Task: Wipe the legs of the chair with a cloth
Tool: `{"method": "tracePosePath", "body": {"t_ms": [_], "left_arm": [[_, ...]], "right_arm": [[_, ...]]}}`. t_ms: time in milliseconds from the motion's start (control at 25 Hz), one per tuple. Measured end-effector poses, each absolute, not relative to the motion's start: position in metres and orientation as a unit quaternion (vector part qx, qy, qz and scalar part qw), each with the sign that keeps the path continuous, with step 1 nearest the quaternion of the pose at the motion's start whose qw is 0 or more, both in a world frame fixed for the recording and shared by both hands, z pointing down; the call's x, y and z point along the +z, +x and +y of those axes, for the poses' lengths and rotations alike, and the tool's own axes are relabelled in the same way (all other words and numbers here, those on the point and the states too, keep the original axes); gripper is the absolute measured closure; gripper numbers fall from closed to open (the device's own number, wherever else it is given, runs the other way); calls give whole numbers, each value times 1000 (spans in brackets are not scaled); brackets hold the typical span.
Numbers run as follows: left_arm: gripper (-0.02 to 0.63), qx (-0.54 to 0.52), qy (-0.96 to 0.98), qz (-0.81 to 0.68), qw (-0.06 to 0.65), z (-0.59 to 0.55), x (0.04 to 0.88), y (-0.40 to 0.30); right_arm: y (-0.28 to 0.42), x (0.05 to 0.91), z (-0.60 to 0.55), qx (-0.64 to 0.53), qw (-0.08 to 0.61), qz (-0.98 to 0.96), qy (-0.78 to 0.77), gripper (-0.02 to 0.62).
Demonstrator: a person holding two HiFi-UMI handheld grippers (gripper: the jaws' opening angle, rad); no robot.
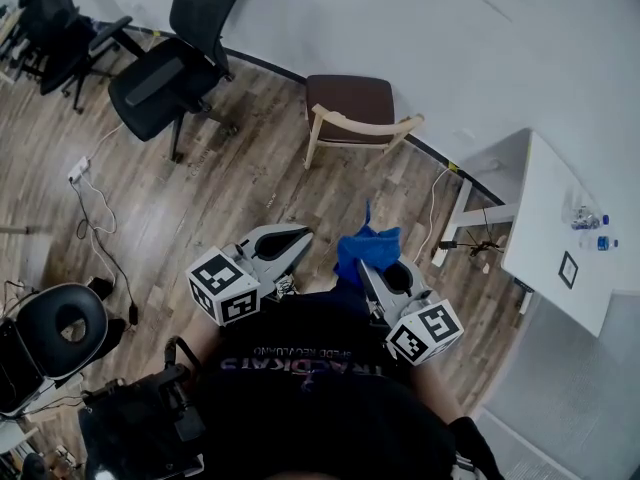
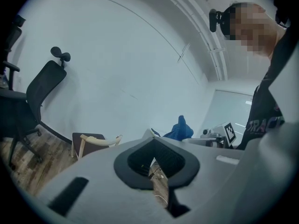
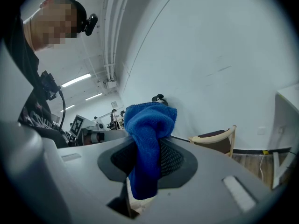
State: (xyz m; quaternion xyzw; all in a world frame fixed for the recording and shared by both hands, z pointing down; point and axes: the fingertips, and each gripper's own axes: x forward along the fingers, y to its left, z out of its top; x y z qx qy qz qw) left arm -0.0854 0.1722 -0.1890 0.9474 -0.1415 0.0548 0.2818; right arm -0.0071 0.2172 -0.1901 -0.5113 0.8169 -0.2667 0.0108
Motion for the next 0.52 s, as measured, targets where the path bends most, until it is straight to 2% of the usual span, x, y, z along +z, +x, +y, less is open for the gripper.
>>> {"method": "tracePosePath", "body": {"t_ms": [520], "left_arm": [[601, 58, 951, -137, 271, 172, -191, -85]], "right_arm": [[-8, -191, 217, -261, 13, 815, -518, 479]]}}
